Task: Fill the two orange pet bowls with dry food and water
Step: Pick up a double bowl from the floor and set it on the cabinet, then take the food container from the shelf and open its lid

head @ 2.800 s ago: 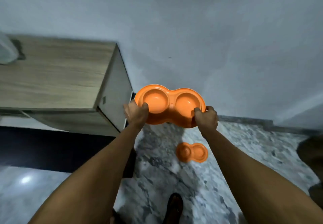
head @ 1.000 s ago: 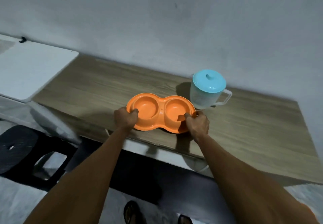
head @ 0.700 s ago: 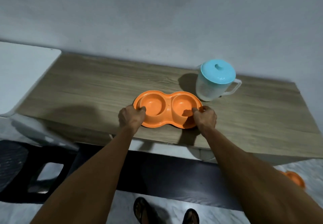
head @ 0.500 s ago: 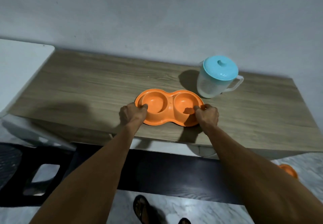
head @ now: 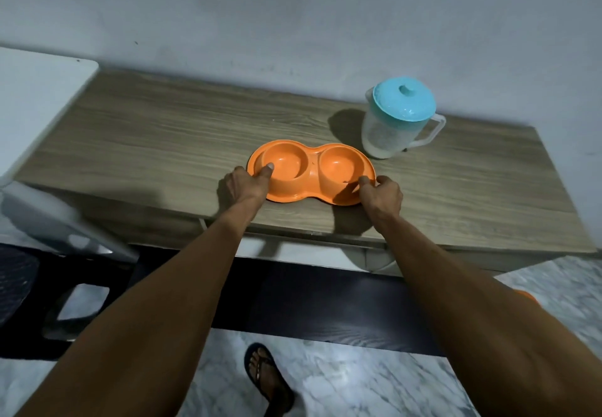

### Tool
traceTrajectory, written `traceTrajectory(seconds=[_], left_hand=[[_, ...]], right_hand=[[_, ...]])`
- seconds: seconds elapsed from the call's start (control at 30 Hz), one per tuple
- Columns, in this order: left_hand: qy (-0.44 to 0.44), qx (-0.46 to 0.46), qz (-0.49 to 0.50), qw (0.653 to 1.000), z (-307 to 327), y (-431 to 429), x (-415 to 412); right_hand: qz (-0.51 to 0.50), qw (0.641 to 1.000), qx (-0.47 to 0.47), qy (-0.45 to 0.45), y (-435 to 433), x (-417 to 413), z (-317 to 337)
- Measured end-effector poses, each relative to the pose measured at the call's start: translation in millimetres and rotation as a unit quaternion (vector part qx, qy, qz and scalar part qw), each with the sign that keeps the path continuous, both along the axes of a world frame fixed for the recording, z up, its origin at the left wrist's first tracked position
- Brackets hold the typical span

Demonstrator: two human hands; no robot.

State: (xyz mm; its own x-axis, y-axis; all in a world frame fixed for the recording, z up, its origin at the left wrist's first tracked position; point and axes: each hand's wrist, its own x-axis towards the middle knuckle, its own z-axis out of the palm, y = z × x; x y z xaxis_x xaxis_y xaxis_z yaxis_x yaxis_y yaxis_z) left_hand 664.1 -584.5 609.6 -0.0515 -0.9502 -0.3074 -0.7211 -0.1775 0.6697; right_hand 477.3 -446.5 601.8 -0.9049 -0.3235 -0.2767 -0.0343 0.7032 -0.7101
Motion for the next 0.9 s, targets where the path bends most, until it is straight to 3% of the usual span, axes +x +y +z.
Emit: traceTrajectory(seconds=[0.27, 0.5, 0.7, 0.9], left_hand=[[0.088, -0.034, 0.083, 0.992, 8.4, 54.8, 46.9], [0.114, -0.062, 0.117, 0.985, -11.2, 118.4, 108.3], [0.106, -0.06, 0.116, 0.986, -46.3, 146.1, 151.0], [0.102, -0.081, 0.054, 0.99, -127.2, 111.2, 158.9]], right_hand=[[0.03, 0.999, -0.022, 0.04, 59.9, 48.3, 11.0], [0.07, 0.996, -0.041, 0.032, 108.1, 100.2, -12.6], [0.113, 0.993, -0.031, 0.013, 113.6, 144.8, -56.1], [0.153, 0.987, -0.046, 0.021, 73.1, 172.4, -138.5]])
